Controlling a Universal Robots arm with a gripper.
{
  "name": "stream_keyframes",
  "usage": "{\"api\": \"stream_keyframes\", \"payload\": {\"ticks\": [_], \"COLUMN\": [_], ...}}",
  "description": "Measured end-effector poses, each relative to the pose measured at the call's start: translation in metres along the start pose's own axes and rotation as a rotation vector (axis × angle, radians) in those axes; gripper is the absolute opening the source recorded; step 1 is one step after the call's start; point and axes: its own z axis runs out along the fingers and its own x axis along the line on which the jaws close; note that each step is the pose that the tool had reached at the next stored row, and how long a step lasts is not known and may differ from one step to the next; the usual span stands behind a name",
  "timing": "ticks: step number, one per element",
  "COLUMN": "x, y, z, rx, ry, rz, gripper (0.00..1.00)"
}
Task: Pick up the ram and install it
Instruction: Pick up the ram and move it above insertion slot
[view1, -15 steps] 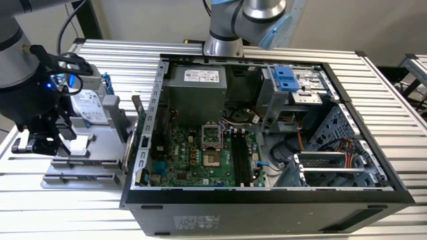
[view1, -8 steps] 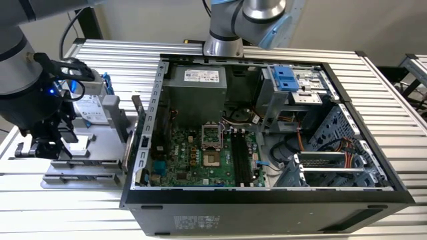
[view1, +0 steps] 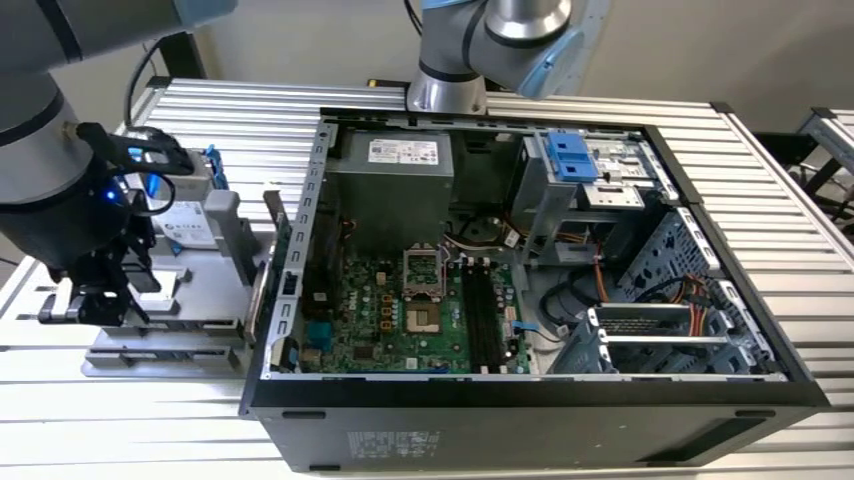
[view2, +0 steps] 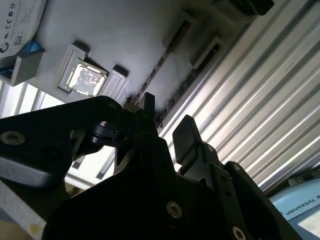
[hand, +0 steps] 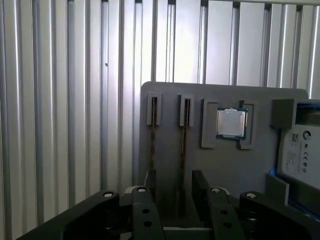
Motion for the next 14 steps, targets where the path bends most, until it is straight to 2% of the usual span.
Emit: {"api": "stream_keyframes", "payload": {"ticks": [10, 14], "x": [0.0081, 0.0093], "y": [-0.0002, -0.0002], "z": [0.015, 0.0209], "rx": [0.0001, 0.0002], "ry": [-0.0001, -0.0001], "rz": [0.001, 0.005], "gripper": [1.0, 1.0]}}
